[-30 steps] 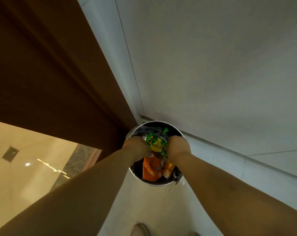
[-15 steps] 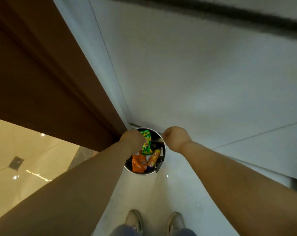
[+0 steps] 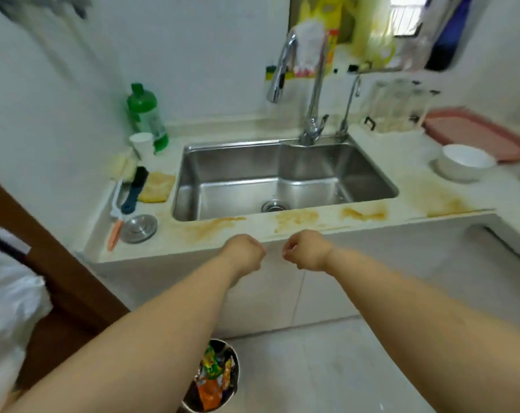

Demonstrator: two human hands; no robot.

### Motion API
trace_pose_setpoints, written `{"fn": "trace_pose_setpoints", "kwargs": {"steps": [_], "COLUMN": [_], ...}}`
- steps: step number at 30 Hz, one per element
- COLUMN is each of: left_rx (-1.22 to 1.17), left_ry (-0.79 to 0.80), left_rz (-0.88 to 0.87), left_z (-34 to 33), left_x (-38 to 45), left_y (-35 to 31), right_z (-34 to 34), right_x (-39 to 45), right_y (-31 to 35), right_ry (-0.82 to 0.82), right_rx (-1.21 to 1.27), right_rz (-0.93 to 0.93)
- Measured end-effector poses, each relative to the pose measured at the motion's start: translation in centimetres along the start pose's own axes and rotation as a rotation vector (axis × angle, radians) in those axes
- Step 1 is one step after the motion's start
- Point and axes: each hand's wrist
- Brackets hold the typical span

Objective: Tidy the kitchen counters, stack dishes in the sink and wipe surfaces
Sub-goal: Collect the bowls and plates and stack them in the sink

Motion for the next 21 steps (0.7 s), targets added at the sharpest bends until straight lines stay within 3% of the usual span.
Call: {"fn": "trace_pose_setpoints", "kwargs": {"steps": [7, 14, 21], "left_rx": [0.137, 0.250, 0.299], "left_ry": [0.199, 0.382, 0.420], "left_rz": [-0.301, -0.472, -0.515], "left_z": [-7.7, -18.5, -28.3], "left_x": [-5.3, -11.8, -14.3], "left_y": [-9.4, -16.9, -23.8], "right_z": [7.1, 13.0, 18.2], "right_x": [-12.6, -24.8, -31.1], "right_y": [-5.6, -13.9, -23.8], "right_ry": [-0.253, -0.388, -0.473], "right_rx": [0.124, 0.162, 0.239], "right_rz": [-0.263, -0.472, -0.561]}}
Point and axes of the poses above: each hand's wrist, its own x-axis towards the middle knuckle, its own z-axis out of the back of the hand, y = z × x, and after that the axes turned 14 degrees about z, right-handed
